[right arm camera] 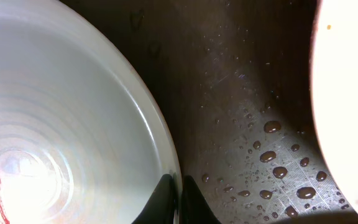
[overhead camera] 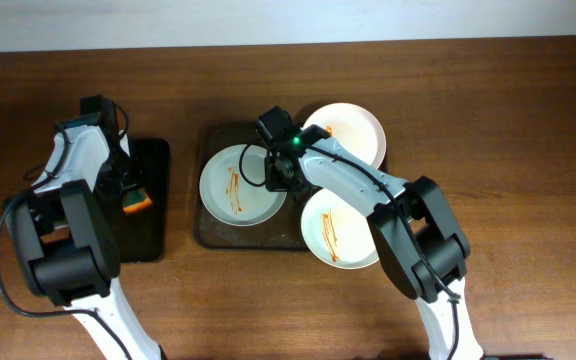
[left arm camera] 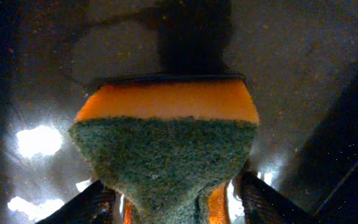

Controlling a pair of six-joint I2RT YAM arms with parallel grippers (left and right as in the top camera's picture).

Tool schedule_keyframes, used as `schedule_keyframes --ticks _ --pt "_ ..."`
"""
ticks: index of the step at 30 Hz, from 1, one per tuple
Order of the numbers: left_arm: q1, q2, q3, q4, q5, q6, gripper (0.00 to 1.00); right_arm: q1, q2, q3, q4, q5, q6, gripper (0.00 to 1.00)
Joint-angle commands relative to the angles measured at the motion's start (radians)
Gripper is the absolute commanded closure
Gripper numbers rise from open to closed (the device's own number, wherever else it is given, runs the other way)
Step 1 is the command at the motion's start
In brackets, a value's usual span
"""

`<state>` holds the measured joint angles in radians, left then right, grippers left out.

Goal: Clean dirty plates on tray and stack at the side
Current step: 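Reach the left gripper to the sponge and the right gripper to the left plate, then grasp the sponge with the left gripper and scrub the right-held plate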

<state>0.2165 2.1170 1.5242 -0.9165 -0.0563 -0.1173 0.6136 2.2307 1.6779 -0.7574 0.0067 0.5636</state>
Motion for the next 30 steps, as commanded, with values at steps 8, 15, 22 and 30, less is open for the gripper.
schedule_keyframes --ticks 8,15,22,30 --pt "-0.003 0.009 0.185 -0.216 0.009 0.002 1.0 0.022 0.055 -0.05 -0.013 -0.001 -0.013 0.96" --pt "-0.039 -0.01 0.502 -0.556 0.304 0.203 1.0 0.004 0.055 -0.05 0.038 -0.218 -0.062 0.96" --pt "-0.233 -0.005 0.418 -0.401 0.329 0.191 1.0 -0.068 0.051 -0.05 0.031 -0.397 -0.138 0.96" --pt "-0.351 -0.004 0.193 -0.221 0.331 0.132 1.0 -0.156 -0.044 -0.051 -0.032 -0.411 -0.141 0.96"
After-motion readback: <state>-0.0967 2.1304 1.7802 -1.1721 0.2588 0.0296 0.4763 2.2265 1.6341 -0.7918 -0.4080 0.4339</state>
